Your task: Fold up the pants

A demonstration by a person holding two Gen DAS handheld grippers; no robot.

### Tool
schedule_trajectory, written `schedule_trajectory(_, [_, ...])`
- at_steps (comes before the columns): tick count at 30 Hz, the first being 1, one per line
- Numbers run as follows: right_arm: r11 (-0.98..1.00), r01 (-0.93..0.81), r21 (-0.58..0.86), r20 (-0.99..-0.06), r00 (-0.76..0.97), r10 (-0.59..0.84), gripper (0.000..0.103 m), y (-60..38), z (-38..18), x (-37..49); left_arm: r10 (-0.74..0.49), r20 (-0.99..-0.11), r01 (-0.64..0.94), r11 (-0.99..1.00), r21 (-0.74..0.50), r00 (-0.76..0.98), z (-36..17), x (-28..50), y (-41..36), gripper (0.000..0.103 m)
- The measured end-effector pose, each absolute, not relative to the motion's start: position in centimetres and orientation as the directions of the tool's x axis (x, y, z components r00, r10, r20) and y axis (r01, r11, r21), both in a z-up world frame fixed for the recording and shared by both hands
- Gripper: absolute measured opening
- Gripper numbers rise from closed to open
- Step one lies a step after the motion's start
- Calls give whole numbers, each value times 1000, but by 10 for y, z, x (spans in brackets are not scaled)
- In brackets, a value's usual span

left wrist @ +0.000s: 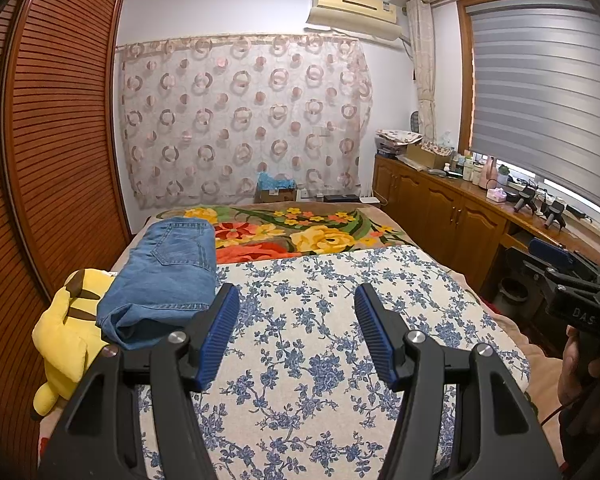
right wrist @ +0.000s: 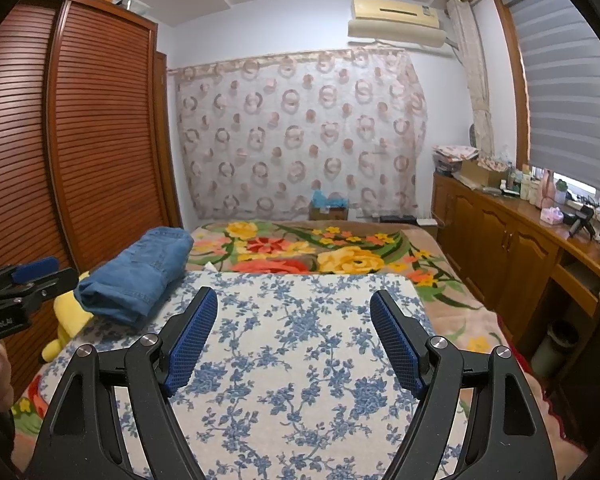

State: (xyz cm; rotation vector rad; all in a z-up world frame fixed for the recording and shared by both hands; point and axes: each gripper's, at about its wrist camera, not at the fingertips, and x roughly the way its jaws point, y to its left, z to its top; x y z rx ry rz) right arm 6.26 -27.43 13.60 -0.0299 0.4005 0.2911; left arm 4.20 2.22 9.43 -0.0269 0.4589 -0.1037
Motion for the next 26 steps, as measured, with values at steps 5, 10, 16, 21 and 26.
schedule_trajectory(5, [959,-284,26,-384,882,272,81,-275,135,63,-106,-442,93,994,-51,891,94,42,22,60])
schedule_trajectory(10, [959,-282,26,-384,883,270,81,-275,134,64,-106,-441,94,994,-51,891,94,42,23,60])
schedule_trajectory(16, [959,-283,25,-384,883,271,81,-275,134,64,-105,-440,92,994,-50,892,94,42,23,60])
schedule_trajectory(21, [959,-283,27,-384,883,271,81,-275,134,64,-105,-441,93,994,-50,891,94,42,24,60])
schedule_trajectory(26, [959,-284,25,-384,883,271,81,-276,133,64,-104,-440,92,995,-50,892,94,41,24,60])
